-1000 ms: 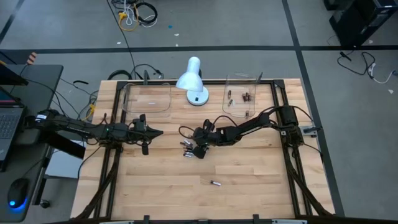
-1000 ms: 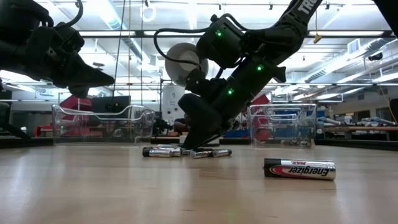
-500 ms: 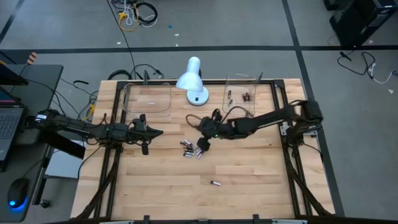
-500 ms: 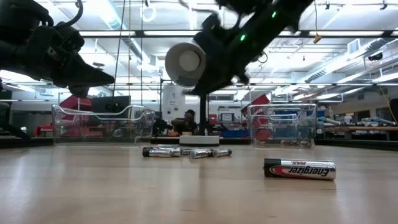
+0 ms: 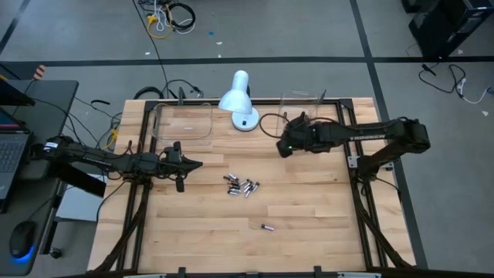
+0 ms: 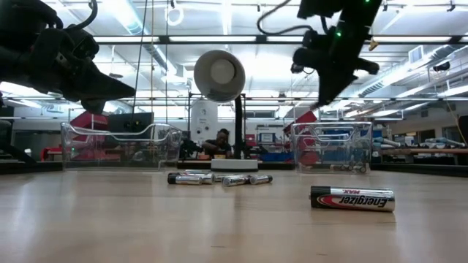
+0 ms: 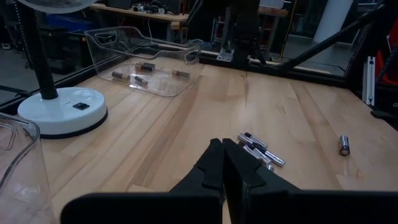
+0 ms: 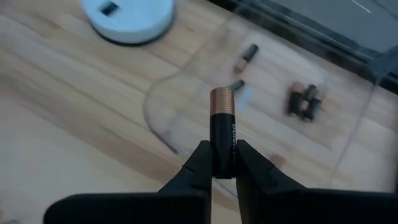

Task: Sort batteries
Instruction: Put the black battery in the transparent bin

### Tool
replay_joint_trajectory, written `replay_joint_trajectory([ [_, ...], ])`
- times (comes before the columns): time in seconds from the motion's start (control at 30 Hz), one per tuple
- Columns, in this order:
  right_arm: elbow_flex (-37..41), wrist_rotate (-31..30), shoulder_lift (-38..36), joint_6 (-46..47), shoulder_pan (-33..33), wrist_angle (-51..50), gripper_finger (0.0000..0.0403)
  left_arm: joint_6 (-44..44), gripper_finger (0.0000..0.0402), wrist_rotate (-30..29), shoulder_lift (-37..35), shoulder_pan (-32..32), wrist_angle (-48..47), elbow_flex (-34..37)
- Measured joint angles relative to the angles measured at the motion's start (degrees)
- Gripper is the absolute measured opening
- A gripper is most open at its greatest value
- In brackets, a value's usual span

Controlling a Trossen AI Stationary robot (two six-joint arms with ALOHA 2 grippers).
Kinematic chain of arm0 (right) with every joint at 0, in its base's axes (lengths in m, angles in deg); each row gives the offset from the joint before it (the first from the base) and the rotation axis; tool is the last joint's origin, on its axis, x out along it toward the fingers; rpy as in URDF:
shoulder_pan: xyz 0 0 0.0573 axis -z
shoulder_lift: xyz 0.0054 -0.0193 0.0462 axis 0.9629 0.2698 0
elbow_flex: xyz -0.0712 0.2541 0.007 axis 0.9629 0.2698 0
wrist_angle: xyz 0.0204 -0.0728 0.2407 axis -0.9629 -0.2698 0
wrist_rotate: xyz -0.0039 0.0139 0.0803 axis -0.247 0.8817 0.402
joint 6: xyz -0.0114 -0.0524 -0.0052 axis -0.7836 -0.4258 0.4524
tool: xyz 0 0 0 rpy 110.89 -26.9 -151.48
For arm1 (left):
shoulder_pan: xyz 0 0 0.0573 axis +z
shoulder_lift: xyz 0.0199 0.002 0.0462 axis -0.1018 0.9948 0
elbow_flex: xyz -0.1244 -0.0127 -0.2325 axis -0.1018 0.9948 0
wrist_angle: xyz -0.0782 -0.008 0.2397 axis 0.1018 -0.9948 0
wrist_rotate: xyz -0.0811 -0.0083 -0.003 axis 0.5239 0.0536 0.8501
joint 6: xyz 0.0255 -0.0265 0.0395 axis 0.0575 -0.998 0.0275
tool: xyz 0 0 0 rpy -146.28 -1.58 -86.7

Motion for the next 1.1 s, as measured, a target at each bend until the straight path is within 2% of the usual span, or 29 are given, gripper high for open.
replay_joint_trajectory([
  [0.53, 0.0, 2.0, 5.6, -4.3, 4.0, 0.5, 0.0039, 0.0, 0.0002, -0.1, 0.0, 0.0, -0.1, 0.0],
  [0.9, 0.0, 1.7, 8.6, -4.7, 4.5, 2.3, 0.0089, 0.1, 0.0002, -0.1, 0.0, 0.0, -0.1, 0.0],
  [1.1, 0.0, 1.6, 8.6, -4.8, 4.5, 2.6, 0.0102, 0.0, 0.0002, -0.1, 0.0, 0.0, -0.1, 0.0],
])
